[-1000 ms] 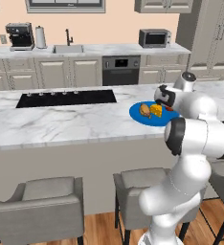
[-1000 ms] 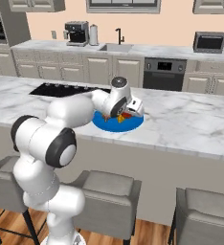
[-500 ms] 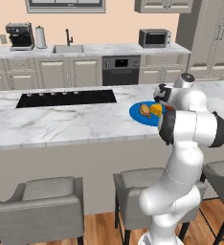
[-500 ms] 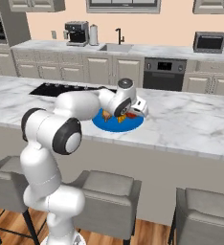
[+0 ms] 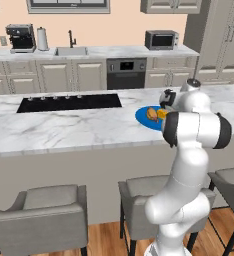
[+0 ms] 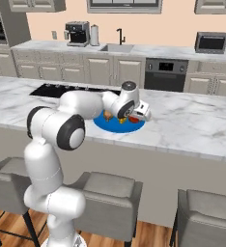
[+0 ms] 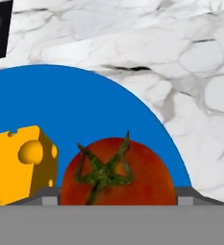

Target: Take the cheese, chicken drumstick, and tomato from the fridge and place them on the plate on the dining counter to create an appetizer plate.

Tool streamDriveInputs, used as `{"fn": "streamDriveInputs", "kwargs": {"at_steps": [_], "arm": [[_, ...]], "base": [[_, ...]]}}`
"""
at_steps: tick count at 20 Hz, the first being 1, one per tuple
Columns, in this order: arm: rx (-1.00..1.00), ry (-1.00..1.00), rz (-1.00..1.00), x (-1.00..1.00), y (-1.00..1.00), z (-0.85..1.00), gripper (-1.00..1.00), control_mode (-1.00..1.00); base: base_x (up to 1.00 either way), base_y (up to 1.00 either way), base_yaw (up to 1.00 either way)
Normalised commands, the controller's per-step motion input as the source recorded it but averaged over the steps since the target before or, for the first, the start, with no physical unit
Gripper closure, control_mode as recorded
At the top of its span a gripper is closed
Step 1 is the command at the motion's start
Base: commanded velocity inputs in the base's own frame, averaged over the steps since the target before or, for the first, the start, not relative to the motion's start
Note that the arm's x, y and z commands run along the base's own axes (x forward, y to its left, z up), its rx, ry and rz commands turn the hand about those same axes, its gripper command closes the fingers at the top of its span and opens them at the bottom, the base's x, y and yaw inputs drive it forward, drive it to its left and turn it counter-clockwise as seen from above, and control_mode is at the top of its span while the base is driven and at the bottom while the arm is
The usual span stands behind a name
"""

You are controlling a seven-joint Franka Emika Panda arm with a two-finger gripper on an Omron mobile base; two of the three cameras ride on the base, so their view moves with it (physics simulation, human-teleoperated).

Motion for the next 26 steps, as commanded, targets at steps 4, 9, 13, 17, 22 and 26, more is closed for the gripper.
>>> {"fn": "streamDriveInputs", "kwargs": {"at_steps": [4, 9, 13, 17, 22, 26], "arm": [[0.0, 0.1, -0.02, 0.09, 0.14, -0.15, -1.0, -1.0], [0.0, 0.07, -0.05, -0.03, 0.28, -0.01, -1.0, -1.0], [0.0, 0.0, -0.03, -0.04, 0.15, 0.12, -1.0, -1.0], [0.0, 0.0, -0.01, -0.01, 0.0, 0.31, -1.0, -1.0], [0.0, -0.03, -0.01, -0.46, -0.01, 0.51, -1.0, -1.0], [0.0, -0.19, 0.0, -0.99, -0.16, 0.79, -1.0, -1.0]], "base": [[0.0, 0.0, 0.0], [0.0, 0.0, 0.0], [0.0, 0.0, 0.0], [0.0, 0.0, 0.0], [0.0, 0.0, 0.0], [0.0, 0.0, 0.0]]}}
